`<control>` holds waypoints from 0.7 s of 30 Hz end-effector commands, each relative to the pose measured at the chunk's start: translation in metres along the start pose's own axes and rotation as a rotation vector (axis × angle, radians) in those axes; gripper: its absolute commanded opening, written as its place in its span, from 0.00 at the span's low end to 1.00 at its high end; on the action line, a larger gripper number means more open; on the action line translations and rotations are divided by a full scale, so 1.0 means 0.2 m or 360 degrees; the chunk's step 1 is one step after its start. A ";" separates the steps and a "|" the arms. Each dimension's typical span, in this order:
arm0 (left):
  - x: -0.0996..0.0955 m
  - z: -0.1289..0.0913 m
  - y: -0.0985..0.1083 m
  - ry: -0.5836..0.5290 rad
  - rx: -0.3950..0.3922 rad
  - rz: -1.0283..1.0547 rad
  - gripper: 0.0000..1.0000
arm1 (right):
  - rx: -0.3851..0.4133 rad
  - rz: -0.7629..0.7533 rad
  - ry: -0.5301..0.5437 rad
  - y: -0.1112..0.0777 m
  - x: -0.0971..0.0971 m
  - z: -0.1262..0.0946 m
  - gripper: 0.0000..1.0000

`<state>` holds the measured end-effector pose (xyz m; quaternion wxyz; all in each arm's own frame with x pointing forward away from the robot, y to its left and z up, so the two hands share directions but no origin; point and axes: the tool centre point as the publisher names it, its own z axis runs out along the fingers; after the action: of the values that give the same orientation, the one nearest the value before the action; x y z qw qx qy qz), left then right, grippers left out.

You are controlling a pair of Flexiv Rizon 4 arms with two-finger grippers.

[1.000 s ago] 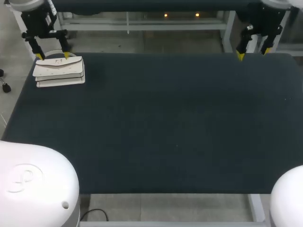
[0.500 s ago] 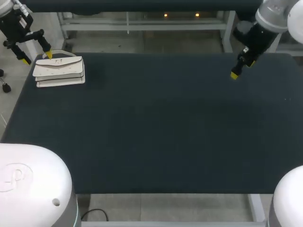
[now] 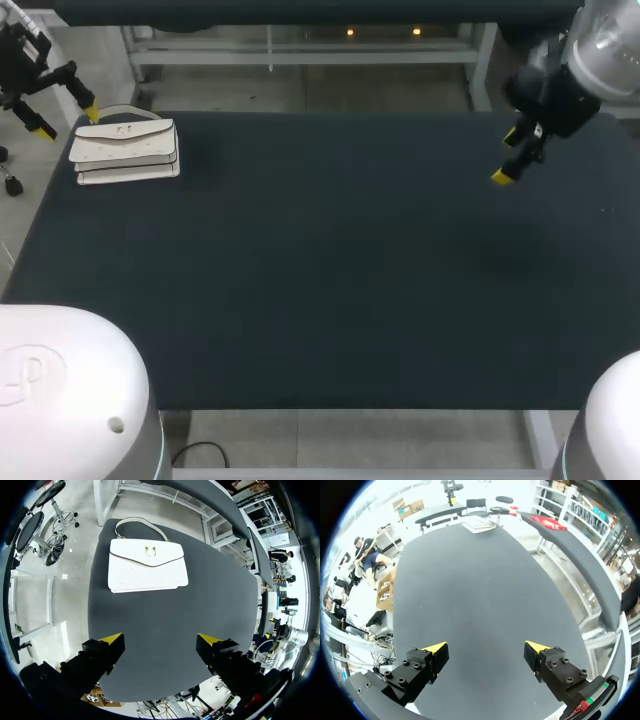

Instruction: Pick up the bag, open it, inspect its contents, close it, and place it on the opposite side

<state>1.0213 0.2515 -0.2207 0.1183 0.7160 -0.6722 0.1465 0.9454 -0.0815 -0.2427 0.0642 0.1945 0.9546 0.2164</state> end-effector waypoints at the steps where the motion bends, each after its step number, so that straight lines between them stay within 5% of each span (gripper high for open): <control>1: 0.00 0.00 0.01 -0.0002 0.0009 -0.0001 1.00 | -0.0199 -0.0005 -0.0008 -0.02 0.01 0.00 1.00; 11: -0.16 0.03 -0.09 0.0209 0.0032 -0.0110 1.00 | -0.0414 -0.0319 0.0080 0.11 0.13 0.22 1.00; 21: -0.26 0.04 -0.14 0.0264 0.0058 -0.0223 1.00 | -0.0308 -0.0258 0.0172 0.12 0.12 0.39 1.00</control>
<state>1.0416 0.2947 -0.2434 0.1607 0.7505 -0.6071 0.2060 0.9378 -0.0248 -0.2988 0.0566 0.1004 0.9430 0.3122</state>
